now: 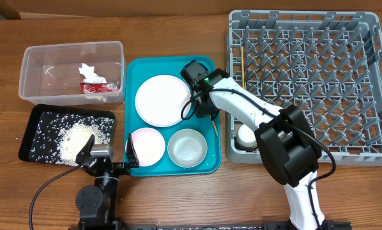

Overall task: Sort waste into correct bins and load items into the dishwasher
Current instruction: 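Place the chopsticks into the dish rack with the right gripper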

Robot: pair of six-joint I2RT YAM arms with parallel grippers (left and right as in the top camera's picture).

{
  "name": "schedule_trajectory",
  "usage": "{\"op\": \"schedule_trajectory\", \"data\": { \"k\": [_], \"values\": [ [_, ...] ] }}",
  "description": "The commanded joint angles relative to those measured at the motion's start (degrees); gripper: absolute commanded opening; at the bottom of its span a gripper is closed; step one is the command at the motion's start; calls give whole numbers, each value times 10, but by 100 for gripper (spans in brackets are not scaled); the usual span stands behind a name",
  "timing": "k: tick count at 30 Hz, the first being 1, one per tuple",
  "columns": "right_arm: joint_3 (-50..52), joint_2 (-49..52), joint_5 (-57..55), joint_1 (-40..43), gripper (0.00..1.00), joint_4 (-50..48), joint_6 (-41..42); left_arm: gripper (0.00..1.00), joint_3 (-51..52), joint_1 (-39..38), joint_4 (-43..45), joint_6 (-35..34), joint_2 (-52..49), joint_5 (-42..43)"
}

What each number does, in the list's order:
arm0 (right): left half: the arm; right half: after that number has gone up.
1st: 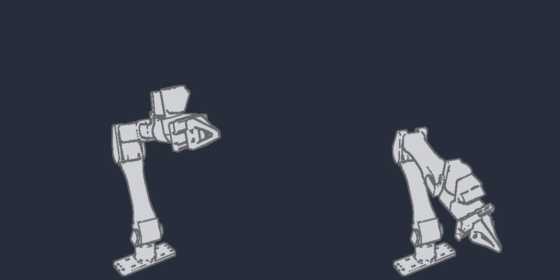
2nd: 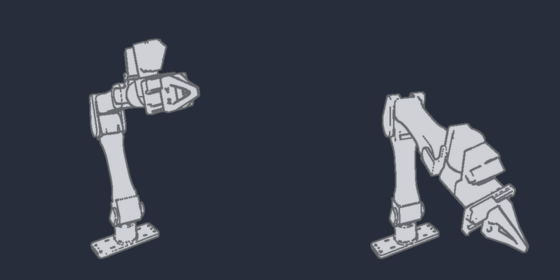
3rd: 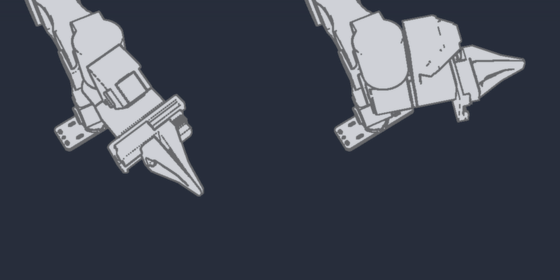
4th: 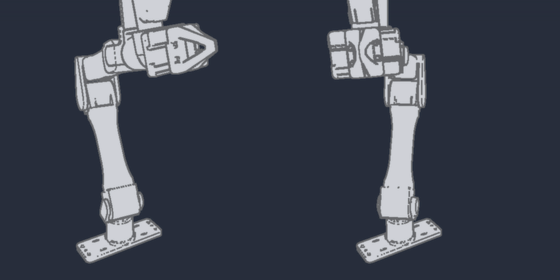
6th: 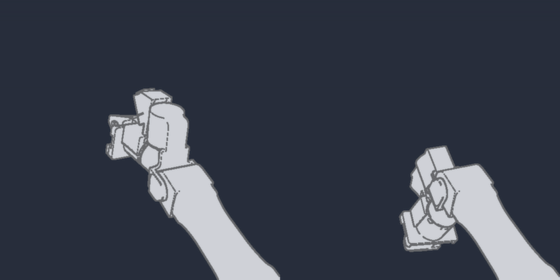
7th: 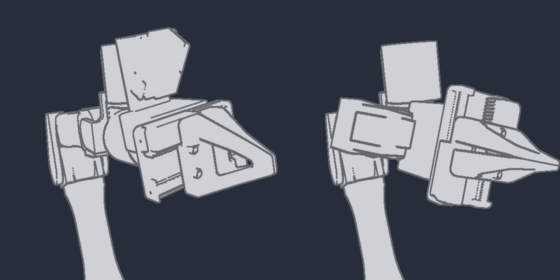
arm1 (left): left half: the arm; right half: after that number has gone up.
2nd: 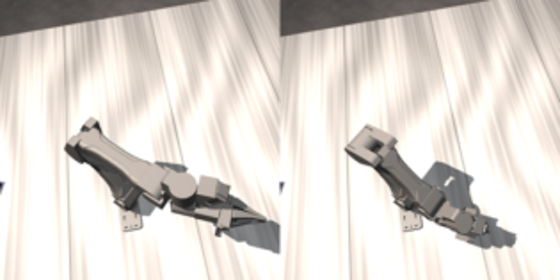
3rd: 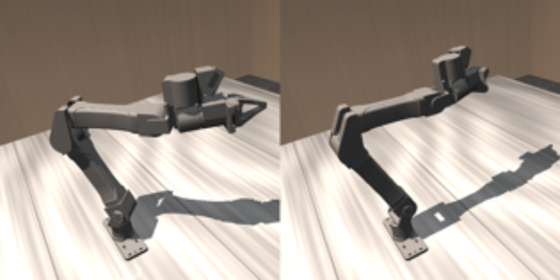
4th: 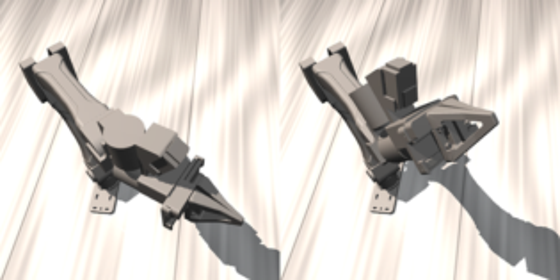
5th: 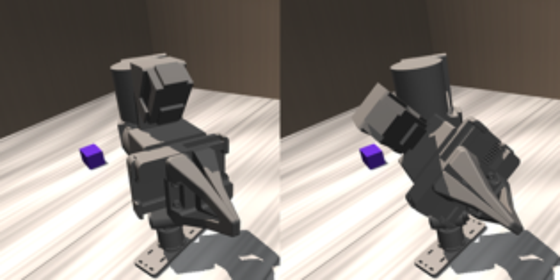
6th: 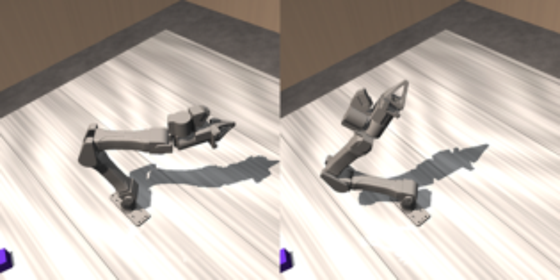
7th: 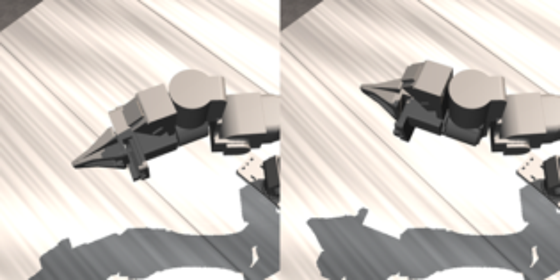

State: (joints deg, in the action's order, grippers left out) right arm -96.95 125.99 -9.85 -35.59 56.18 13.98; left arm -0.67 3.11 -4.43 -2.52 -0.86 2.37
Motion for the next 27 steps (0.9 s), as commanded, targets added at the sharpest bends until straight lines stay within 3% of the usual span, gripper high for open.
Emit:
{"op": "schedule_trajectory", "data": {
  "k": [1, 8, 17, 20, 21, 23, 27],
  "values": [
    [-62, -29, -4, 10, 4, 21, 11, 100, 4, 3, 2, 13, 6, 2],
    [-163, -104, -4, 61, 4, 82, 10, 100, 4, 3, 2, 13, 6, 2],
    [-120, -101, 16, 142, 4, 101, -97, 100, 4, 3, 2, 13, 6, 2],
    [-87, -89, 19, 147, 4, 86, -97, 100, 4, 3, 2, 13, 6, 2],
    [-81, -86, 20, 148, 11, 85, -97, 100, 4, 3, 2, 13, 6, 2],
    [-82, -87, 38, 148, 42, 87, -93, 100, 4, 3, 2, 13, 6, 2],
    [-97, -147, 123, 145, 50, 99, -75, 100, 4, 3, 2, 13, 6, 2]
  ]
}}
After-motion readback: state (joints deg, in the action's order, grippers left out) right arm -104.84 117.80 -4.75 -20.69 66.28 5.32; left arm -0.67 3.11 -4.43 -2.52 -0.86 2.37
